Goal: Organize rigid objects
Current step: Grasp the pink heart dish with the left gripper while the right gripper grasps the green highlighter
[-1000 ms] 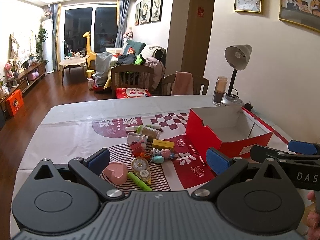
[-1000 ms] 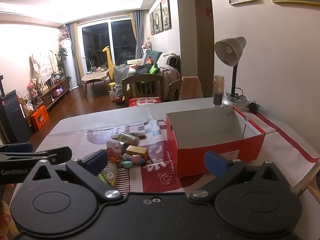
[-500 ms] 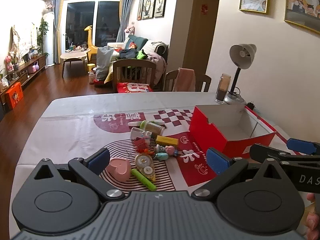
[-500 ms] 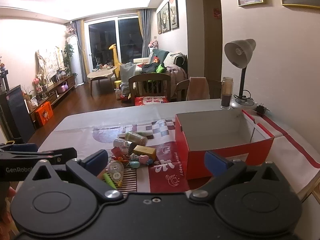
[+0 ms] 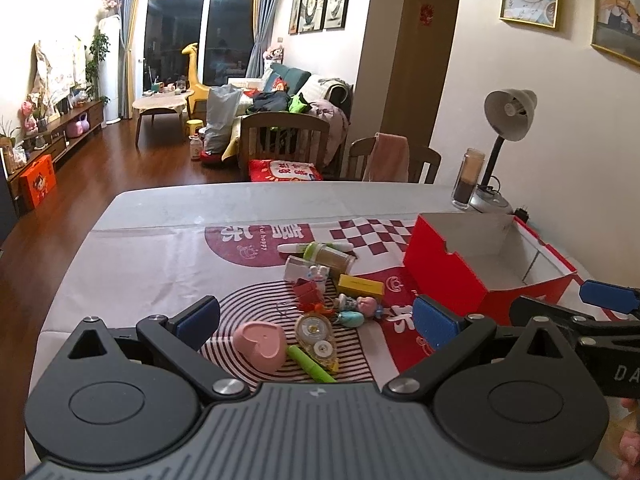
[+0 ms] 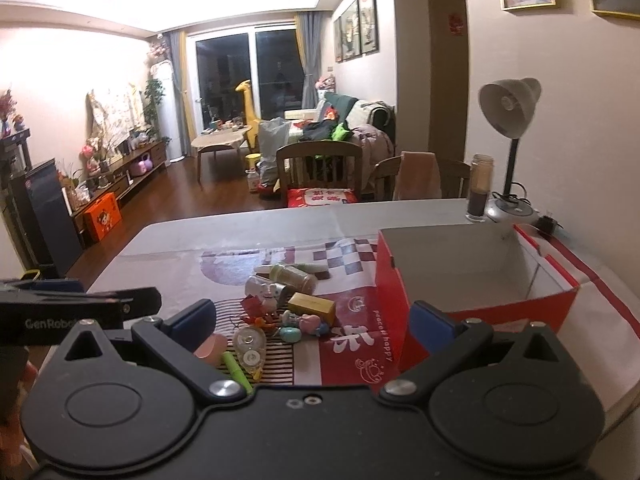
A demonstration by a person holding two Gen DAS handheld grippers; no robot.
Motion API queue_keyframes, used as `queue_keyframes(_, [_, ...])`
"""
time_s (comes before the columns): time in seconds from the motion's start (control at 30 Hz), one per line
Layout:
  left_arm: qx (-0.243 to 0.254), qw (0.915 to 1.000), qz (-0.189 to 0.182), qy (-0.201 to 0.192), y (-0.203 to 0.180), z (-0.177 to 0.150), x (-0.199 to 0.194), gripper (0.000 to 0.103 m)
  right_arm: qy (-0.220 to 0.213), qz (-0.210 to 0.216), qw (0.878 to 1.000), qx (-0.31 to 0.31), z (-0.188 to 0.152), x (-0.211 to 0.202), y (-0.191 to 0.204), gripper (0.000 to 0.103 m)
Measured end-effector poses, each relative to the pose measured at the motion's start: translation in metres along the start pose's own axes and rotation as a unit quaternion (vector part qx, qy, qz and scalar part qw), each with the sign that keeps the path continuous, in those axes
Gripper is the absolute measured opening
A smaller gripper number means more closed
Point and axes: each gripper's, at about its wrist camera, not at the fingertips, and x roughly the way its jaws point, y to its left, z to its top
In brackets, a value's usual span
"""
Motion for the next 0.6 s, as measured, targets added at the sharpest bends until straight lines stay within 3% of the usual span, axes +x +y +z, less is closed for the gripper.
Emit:
queue_keyframes(0.33, [0.014, 0.9997, 0.020, 0.002, 0.031, 0.004, 0.054, 0.103, 0.038, 0.030, 0.998, -0.045, -0.005, 0.048, 0.018, 0.102])
queue_keyframes(0.6, [0.031, 0.9981, 0.001, 0.052, 0.054, -0.023, 0.111, 0.103, 0.091, 0.050, 0.992, -0.074, -0.019, 0.093, 0.030, 0.101])
